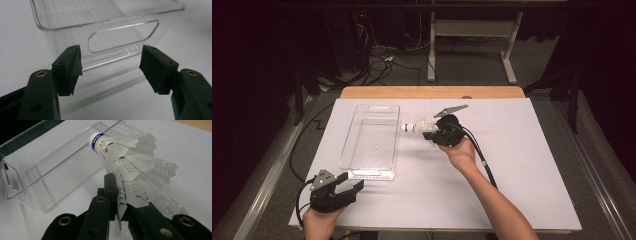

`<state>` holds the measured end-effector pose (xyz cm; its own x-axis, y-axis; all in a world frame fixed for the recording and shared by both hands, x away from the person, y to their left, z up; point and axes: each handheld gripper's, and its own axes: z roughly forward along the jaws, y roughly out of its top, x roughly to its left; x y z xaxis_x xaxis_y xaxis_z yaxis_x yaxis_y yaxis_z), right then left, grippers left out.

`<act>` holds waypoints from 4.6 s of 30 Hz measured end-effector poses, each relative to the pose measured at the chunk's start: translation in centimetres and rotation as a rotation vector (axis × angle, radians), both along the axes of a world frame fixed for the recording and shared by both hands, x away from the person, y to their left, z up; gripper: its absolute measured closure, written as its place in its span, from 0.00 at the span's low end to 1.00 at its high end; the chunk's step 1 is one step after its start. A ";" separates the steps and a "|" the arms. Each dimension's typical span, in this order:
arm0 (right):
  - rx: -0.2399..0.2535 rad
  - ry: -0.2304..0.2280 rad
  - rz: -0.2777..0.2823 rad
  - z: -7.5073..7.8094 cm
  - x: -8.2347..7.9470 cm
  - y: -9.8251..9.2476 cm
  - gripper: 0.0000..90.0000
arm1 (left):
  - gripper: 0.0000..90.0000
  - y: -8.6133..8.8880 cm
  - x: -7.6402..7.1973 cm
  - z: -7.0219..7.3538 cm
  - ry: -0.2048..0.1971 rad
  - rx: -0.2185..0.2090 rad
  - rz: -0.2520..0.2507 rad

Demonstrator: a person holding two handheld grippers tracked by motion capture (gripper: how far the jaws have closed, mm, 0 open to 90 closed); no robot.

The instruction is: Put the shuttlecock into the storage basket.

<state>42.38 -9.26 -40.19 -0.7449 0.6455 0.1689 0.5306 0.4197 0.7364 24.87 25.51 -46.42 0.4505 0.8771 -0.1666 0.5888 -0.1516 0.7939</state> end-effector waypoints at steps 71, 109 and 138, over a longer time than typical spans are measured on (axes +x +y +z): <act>-0.056 -0.017 0.097 1.9 1.7 8.5 0.99 | 0.39 0.1 0.0 0.0 0.008 -0.004 -0.015; -0.073 -0.001 0.126 1.7 2.7 12.6 0.99 | 0.39 0.1 0.0 0.0 0.007 -0.009 -0.015; -0.096 0.014 0.137 0.4 3.8 14.9 0.99 | 0.39 0.1 0.0 0.0 0.007 -0.009 -0.023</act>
<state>46.18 5.67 -39.75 -0.8253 0.5514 0.1222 0.4730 0.5568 0.6828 24.84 25.61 -46.45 0.4691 0.8650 -0.1780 0.5908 -0.1576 0.7913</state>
